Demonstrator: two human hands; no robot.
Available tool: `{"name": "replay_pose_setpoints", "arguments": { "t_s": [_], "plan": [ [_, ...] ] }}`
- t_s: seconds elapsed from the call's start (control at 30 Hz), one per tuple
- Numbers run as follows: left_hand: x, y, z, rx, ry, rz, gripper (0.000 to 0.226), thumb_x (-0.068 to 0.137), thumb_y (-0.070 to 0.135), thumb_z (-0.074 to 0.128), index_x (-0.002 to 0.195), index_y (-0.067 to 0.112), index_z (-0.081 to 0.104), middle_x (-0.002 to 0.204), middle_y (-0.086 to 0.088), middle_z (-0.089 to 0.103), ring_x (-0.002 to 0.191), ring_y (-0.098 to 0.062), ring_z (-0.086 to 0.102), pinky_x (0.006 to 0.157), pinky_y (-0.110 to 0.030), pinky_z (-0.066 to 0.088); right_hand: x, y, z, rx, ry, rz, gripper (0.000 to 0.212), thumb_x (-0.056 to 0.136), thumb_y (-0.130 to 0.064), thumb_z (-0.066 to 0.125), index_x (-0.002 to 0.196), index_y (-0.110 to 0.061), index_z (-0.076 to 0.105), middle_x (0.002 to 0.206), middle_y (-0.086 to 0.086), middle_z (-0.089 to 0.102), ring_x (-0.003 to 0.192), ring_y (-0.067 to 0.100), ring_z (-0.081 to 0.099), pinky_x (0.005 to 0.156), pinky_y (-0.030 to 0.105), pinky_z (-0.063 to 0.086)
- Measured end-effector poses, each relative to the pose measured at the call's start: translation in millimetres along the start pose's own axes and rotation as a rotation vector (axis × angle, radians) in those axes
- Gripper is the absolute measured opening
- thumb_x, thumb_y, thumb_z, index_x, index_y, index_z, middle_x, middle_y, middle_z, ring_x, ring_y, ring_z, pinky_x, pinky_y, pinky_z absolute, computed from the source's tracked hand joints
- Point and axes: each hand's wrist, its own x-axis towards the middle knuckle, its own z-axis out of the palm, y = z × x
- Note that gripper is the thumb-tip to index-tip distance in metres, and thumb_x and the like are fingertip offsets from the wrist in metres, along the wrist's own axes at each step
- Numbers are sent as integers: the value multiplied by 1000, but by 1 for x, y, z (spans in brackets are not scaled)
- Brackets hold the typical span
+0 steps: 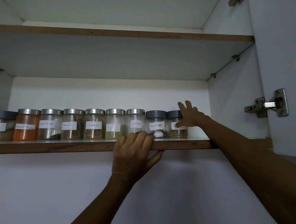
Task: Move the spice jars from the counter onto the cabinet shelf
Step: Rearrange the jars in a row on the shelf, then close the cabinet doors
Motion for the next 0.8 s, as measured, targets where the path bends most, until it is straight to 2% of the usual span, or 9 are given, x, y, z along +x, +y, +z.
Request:
{"name": "replay_pose_setpoints", "arguments": {
  "t_s": [0.1,0.2,0.3,0.43,0.53,0.6,0.67,0.8],
  "plan": [
    [0,1,-5,-4,-85,-20,37,87,50,51,83,14,61,78,-2,62,64,-20,54,61,-32,31,-25,-9,-15,39,183,-39,77,82,-38,65,142,-16,22,149,14,15,129,38,28,98,49,37],
    [4,4,-14,-2,-219,-68,40,85,51,48,81,13,59,79,-4,61,65,-22,54,61,-33,35,-59,-14,-27,164,270,-89,59,82,-29,64,133,-12,40,139,12,34,123,32,37,94,44,42],
    [8,13,-24,-29,-330,-128,37,78,47,62,82,11,55,79,-6,59,66,-25,53,63,-35,41,-99,-13,-37,315,355,-117,38,81,-18,65,116,-8,54,123,10,47,114,27,44,88,41,45],
    [19,23,-37,-59,-481,-259,41,68,43,72,85,9,57,75,-9,56,68,-27,54,67,-38,43,-155,-14,-46,381,468,-124,22,83,-14,59,104,-9,61,113,6,56,109,21,47,82,33,42],
    [26,24,-46,-103,-589,-285,41,63,36,81,82,8,58,71,-10,58,66,-29,56,68,-40,44,-199,-15,-53,392,521,-112,17,82,-14,58,98,-11,64,107,2,62,103,20,50,82,29,37],
    [30,18,-52,-137,-668,-271,42,64,34,81,90,7,61,82,-12,63,77,-31,59,76,-42,44,-230,-14,-61,380,524,-113,13,81,-15,59,92,-13,65,101,0,64,98,18,51,81,29,36],
    [31,13,-57,-169,-751,-253,47,70,36,76,105,9,61,102,-12,64,96,-33,58,89,-45,40,-260,-10,-70,354,495,-102,13,80,-21,57,88,-14,65,96,-2,64,93,17,50,82,32,38],
    [29,12,-76,-206,-862,-220,79,71,38,76,135,5,44,137,-18,47,130,-36,39,110,-47,25,-320,5,-101,292,465,-28,20,75,-29,52,83,-16,65,91,-2,64,92,20,53,83,37,41]
  ]
}}
